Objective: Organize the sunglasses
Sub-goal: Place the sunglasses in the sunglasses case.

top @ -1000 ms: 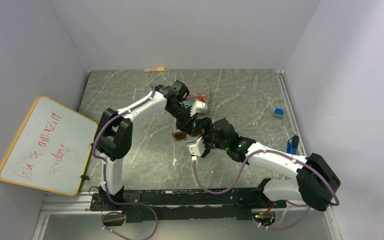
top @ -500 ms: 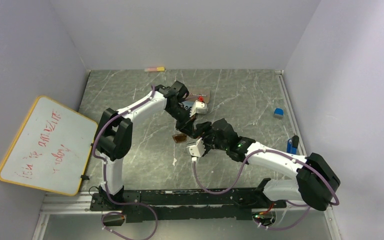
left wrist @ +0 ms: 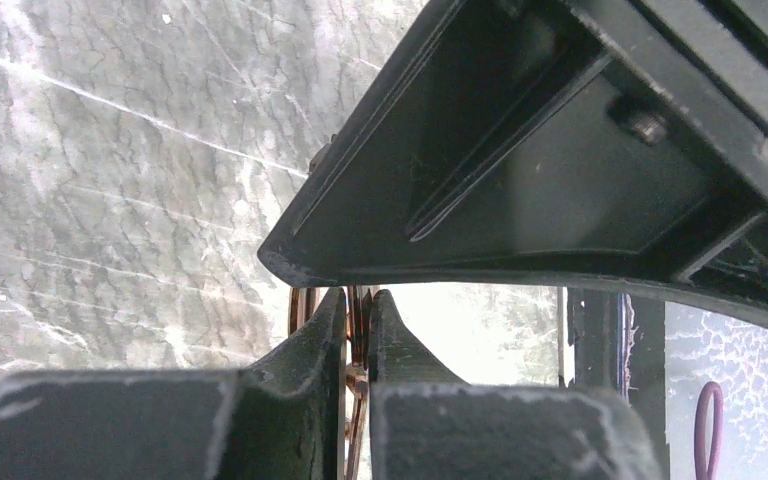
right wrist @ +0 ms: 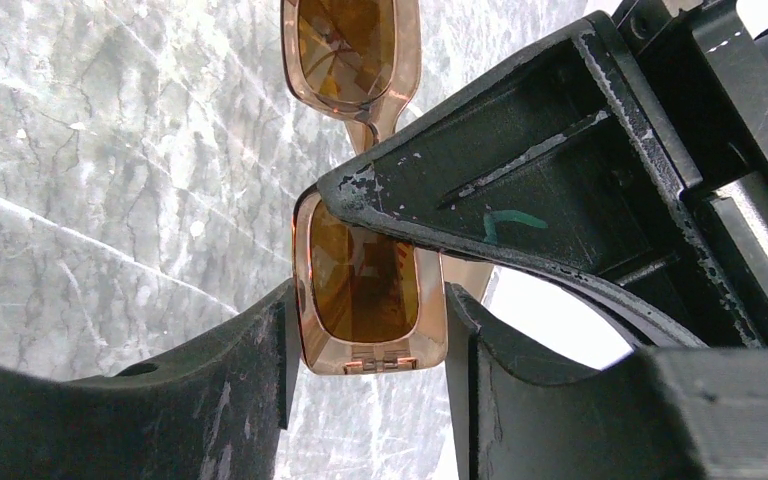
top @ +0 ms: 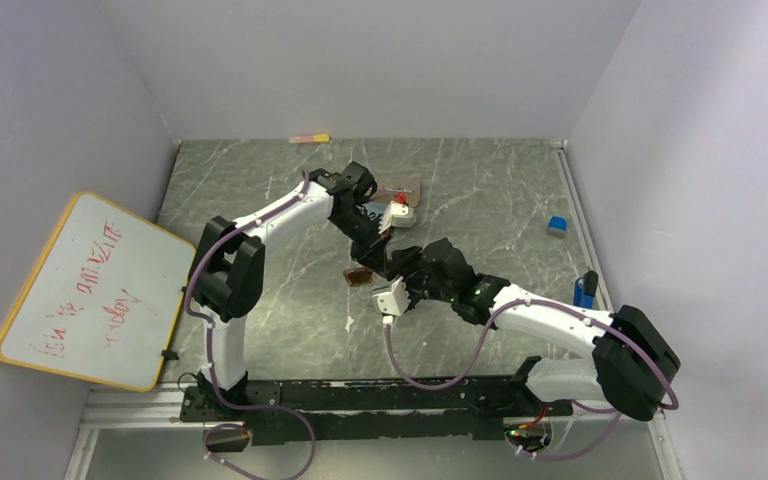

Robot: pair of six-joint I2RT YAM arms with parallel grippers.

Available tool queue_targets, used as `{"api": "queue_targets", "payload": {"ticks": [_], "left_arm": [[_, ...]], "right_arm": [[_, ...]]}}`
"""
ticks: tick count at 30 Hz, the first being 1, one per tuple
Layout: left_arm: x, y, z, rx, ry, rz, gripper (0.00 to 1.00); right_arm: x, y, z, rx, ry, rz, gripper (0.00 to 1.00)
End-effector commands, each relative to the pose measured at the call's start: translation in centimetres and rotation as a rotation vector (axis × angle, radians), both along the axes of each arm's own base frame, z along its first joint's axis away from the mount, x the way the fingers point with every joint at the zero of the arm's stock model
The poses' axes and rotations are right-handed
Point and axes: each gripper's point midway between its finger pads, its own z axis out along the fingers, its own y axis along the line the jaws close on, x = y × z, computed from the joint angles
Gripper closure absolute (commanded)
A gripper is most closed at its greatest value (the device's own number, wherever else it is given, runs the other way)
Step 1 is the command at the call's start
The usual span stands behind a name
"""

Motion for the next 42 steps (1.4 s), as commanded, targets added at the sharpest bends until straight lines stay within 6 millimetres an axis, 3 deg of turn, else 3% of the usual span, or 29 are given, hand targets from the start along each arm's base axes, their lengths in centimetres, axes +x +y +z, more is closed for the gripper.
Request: {"api": "queue_targets", "payload": {"ticks": [1, 5, 6, 16, 24, 29, 33, 42], "left_arm": [[0.1, -1.1, 2.5, -0.082, -0.030, -0.028, 0.88], [0.2, -1.1, 3.5, -0.101, -0.045, -0.017, 0.47], [0.4, -1.1, 4.0, -0.110, -0.058, -0.011, 0.41], [1.3, 1.2, 9.4, -0.202, -0.210, 0.058, 0.40], [6.4, 6.6, 12.4, -0.233, -0.395, 0.371, 0.34], [7.4, 9.7, 11.3, -0.234, -0.376, 0.467, 0.34], [7.6, 11.4, 10.2, -0.245, -0.357, 0.496, 0.34], [6.9, 12.9, 8.9, -0.259, -0.349, 0.514, 0.35]], "right_arm": [[0.2, 0.9, 1.7, 0.043, -0.034, 0.013, 0.55], [0.3, 0.9, 1.7, 0.052, -0.026, 0.002, 0.57], [0.3, 0.9, 1.7, 0.056, -0.024, -0.002, 0.57], [1.6, 1.2, 1.9, 0.084, -0.004, -0.072, 0.57], [3.8, 1.5, 3.1, 0.167, 0.182, -0.121, 0.56], [4.1, 1.5, 0.5, 0.160, 0.365, -0.128, 0.57], [4.3, 1.8, -2.7, 0.148, 0.546, -0.155, 0.57], [6.3, 0.7, -8.6, 0.153, 0.897, -0.270, 0.60]]}}
